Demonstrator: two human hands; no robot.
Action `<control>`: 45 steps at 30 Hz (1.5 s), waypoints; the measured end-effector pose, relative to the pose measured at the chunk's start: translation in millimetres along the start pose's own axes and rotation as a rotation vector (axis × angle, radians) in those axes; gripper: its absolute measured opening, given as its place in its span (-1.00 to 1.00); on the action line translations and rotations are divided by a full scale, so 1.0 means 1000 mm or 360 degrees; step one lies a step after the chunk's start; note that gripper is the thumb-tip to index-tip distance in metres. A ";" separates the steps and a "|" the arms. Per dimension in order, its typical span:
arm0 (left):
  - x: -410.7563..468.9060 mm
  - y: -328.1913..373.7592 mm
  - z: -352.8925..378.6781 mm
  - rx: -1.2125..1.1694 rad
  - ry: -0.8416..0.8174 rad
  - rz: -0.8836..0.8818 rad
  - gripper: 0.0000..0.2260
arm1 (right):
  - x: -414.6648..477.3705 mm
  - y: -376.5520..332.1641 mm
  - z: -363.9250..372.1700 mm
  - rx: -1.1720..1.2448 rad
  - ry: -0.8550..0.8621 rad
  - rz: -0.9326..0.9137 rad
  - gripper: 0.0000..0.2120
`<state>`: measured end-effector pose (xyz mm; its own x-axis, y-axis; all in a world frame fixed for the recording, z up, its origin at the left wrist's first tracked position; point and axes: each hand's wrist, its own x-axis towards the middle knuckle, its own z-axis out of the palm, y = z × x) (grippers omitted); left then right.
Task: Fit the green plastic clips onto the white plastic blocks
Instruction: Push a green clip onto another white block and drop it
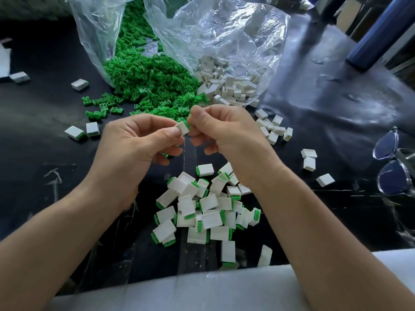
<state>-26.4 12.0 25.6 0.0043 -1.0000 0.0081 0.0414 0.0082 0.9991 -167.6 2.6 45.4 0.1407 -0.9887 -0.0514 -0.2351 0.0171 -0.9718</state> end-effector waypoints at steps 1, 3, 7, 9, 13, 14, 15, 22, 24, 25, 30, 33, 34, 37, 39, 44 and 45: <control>0.000 0.000 0.000 0.0000 0.0006 -0.0010 -0.85 | 0.000 0.000 0.000 0.0004 -0.0038 0.0007 -0.87; 0.000 -0.001 0.000 0.0011 -0.0005 -0.0019 -0.83 | 0.000 0.001 0.001 -0.0142 -0.0034 -0.0012 -0.86; 0.000 0.000 0.000 0.0011 -0.0045 -0.0037 -0.83 | 0.002 0.002 0.004 -0.0323 0.0008 0.0017 -0.80; 0.001 0.001 0.001 -0.0006 -0.0051 -0.0043 -0.83 | 0.003 0.001 0.004 -0.0330 0.0024 0.0034 -0.79; -0.001 0.001 0.001 -0.0011 -0.0049 -0.0063 -0.84 | 0.003 0.000 0.002 -0.0354 -0.0008 0.0031 -0.79; -0.001 0.002 0.000 -0.0017 -0.0031 -0.0072 -0.84 | 0.002 -0.001 -0.002 -0.0347 -0.0019 0.0031 -0.79; 0.000 0.003 -0.002 -0.0033 0.0000 -0.0087 -0.83 | 0.002 -0.003 -0.007 -0.0336 -0.0033 0.0027 -0.79; 0.012 0.001 -0.018 0.0060 0.0198 -0.0168 -0.87 | -0.001 -0.003 -0.024 -0.0733 -0.0474 0.0148 -0.87; 0.012 -0.001 -0.017 0.0104 0.0190 -0.0170 -0.86 | 0.003 0.001 -0.028 -0.0764 -0.0235 0.0139 -0.86; 0.012 0.000 -0.016 0.0112 0.0189 -0.0168 -0.85 | 0.006 0.002 -0.034 -0.0734 -0.0027 0.0109 -0.84; 0.012 -0.001 -0.015 0.0125 0.0167 -0.0147 -0.83 | 0.017 0.011 -0.067 -0.0925 0.0597 0.0088 -0.87; 0.010 -0.001 -0.013 0.0144 0.0145 -0.0142 -0.81 | 0.016 0.016 -0.071 -0.1095 0.0433 0.0205 -0.80; 0.010 -0.001 -0.013 0.0149 0.0142 -0.0141 -0.81 | 0.016 0.017 -0.068 -0.1164 0.0373 0.0245 -0.80; 0.009 0.000 -0.012 0.0161 0.0140 -0.0138 -0.82 | 0.017 0.019 -0.061 -0.1333 0.0253 0.0320 -0.90; 0.009 0.001 -0.012 0.0155 0.0138 -0.0136 -0.82 | 0.017 0.019 -0.057 -0.1382 0.0242 0.0346 -0.92; 0.008 0.002 -0.011 0.0140 0.0118 -0.0135 -0.81 | 0.018 0.018 -0.049 -0.1437 0.0170 0.0312 -0.89; 0.008 0.002 -0.010 0.0139 0.0111 -0.0136 -0.81 | 0.018 0.018 -0.049 -0.1420 0.0172 0.0307 -0.87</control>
<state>-15.9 4.5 27.3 0.0738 -0.9943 -0.0771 -0.0424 -0.0804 0.9959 -216.2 -22.3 37.8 -0.0581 -0.9899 -0.1289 -0.9067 0.1064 -0.4082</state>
